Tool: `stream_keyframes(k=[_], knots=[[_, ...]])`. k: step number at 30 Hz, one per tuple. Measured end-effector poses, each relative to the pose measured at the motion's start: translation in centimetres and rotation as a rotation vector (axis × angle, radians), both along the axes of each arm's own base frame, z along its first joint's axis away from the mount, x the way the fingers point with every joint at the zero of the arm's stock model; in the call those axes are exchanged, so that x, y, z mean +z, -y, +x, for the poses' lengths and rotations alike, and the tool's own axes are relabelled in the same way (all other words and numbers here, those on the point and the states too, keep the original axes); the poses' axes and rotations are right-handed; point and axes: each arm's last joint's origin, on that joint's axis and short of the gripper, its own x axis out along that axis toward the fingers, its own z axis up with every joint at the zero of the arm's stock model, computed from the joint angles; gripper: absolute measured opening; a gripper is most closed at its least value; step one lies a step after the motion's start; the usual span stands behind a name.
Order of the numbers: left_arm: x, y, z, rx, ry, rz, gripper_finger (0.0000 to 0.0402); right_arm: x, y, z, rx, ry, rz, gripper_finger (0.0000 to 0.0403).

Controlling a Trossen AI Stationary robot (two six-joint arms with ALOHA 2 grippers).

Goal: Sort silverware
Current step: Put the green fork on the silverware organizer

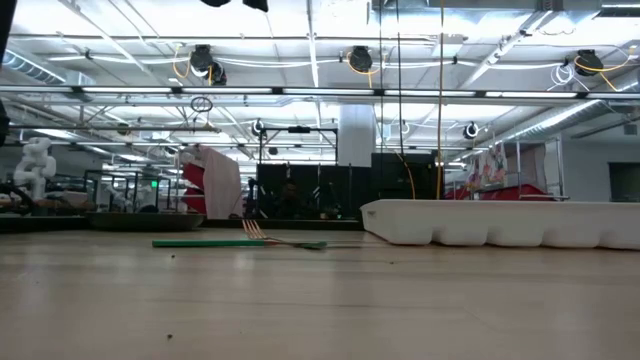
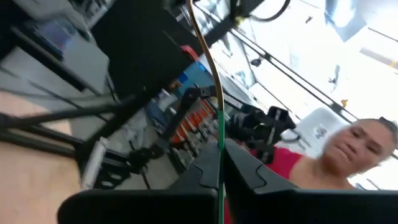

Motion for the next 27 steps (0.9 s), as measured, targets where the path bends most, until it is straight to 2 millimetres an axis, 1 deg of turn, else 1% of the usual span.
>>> stream_keyframes(k=[3, 4, 6, 9, 11, 13, 15, 19, 22, 24, 27], knots=[[0.0, -0.4, 0.0, 0.047, 0.032, 0.024, 0.0006, 1.4, 1.6, -3.2, -0.073, 0.352, 0.198, 0.0211], [0.1, -0.4, 0.0, 0.064, 0.044, 0.033, 0.0006, 1.8, 2.2, -4.4, -0.056, 0.468, 0.276, 0.021], [0.1, -0.6, 0.1, 0.091, 0.063, 0.05, 0.0006, 2.2, 3.3, -6.8, 0.06, 0.658, 0.465, 0.0211], [0.1, -0.9, 0.1, 0.14, 0.088, 0.079, 0.0006, 2.2, 4.5, -9.2, 0.238, 0.828, 0.784, 0.021], [0.1, -1.0, 0.2, 0.19, 0.107, 0.097, 0.0006, 2.0, 4.8, -9.8, 0.291, 0.867, 0.921, 0.021], [0.1, -1.1, 0.3, 0.249, 0.125, 0.112, 0.0006, 2.0, 4.7, -9.6, 0.331, 0.881, 1.004, 0.021], [0.1, -1.2, 0.3, 0.309, 0.138, 0.124, 0.0006, 1.9, 4.4, -9.0, 0.348, 0.877, 1.038, 0.021], [-0.1, -1.5, 0.5, 0.401, 0.114, 0.123, 0.0006, 1.5, 3.6, -6.4, 0.354, 0.821, 1.004, 0.021], [-0.1, -1.5, 0.5, 0.415, 0.108, 0.117, 0.0006, 1.3, 3.0, -4.2, 0.401, 0.778, 0.997, 0.021], [-0.1, -1.4, 0.6, 0.428, 0.109, 0.111, 0.0006, 1.2, 2.9, -2.8, 0.416, 0.754, 0.976, 0.021], [-0.1, -1.0, 0.6, 0.437, 0.107, 0.106, 0.0006, 0.9, 3.2, -1.6, 0.401, 0.736, 0.939, 0.021]])
